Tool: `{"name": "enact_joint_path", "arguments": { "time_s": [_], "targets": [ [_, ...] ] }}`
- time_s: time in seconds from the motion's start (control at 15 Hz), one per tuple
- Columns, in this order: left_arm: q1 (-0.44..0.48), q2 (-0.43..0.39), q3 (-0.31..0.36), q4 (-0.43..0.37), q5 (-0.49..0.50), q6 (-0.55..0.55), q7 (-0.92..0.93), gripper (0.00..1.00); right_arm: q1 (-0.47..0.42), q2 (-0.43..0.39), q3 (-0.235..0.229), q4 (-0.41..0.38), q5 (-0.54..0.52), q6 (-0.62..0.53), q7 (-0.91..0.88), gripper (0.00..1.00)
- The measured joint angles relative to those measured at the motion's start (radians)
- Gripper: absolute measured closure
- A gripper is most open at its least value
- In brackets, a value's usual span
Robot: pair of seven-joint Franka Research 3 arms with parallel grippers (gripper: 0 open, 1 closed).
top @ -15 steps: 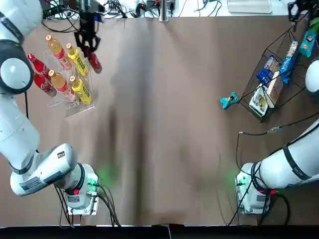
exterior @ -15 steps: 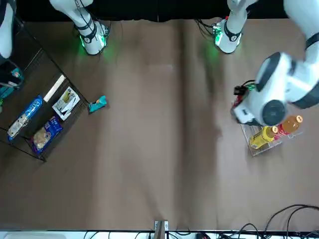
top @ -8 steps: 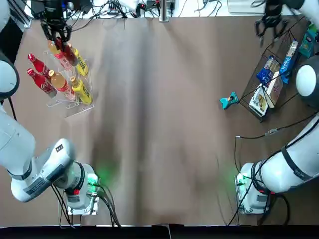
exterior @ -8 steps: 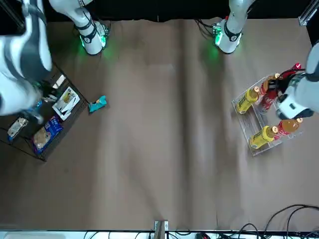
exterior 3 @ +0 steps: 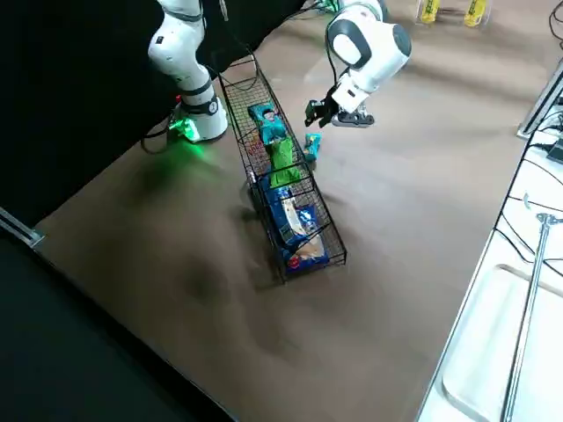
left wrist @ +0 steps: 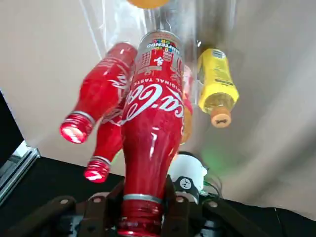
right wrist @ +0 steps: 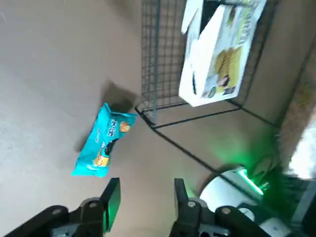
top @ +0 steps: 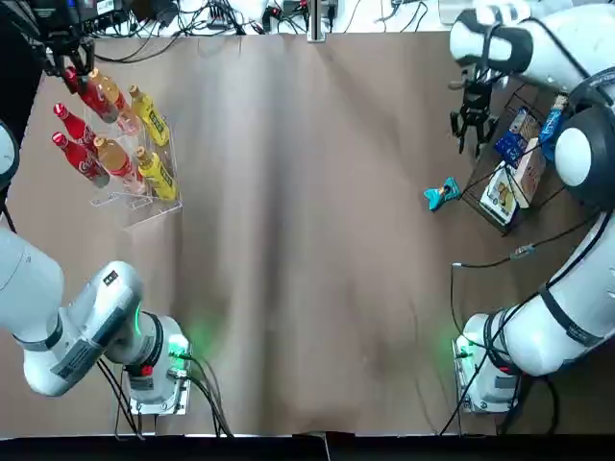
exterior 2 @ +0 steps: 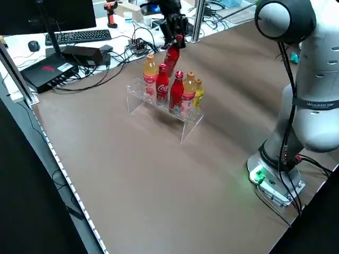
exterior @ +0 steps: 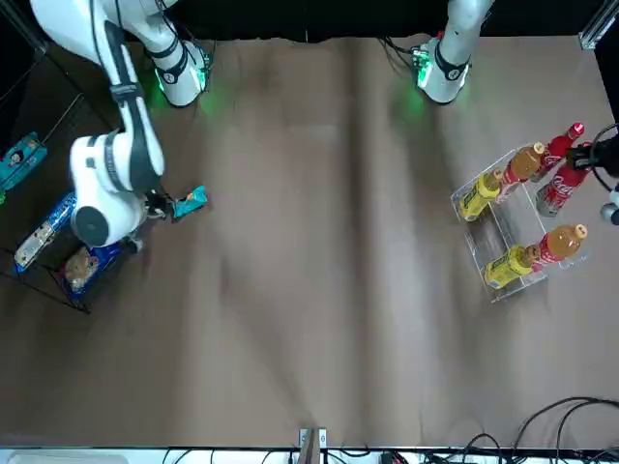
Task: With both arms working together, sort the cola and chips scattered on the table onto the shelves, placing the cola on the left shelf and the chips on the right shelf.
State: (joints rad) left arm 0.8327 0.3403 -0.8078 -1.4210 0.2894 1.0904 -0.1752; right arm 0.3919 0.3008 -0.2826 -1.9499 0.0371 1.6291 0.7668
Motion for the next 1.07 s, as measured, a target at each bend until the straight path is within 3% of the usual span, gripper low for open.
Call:
{"name": "enact_joint_path", "arguments": {
  "time_s": [0.2,0.6,1.07],
  "targets": [
    [0.06,0.004,0.005,0.0,0.0,0.013,0.042,0.72,0.067,0.013,0.001,-0.06,0.001,0.062,0.058,0.46],
    [0.062,0.004,0.07,0.0,0.004,0.122,0.027,0.72,0.123,0.109,0.0,-0.124,0.001,0.22,0.13,0.43],
    [0.062,0.041,0.103,-0.001,0.004,0.138,-0.022,0.72,0.148,0.152,0.0,-0.138,0.001,0.241,0.132,0.44]
  ]
}}
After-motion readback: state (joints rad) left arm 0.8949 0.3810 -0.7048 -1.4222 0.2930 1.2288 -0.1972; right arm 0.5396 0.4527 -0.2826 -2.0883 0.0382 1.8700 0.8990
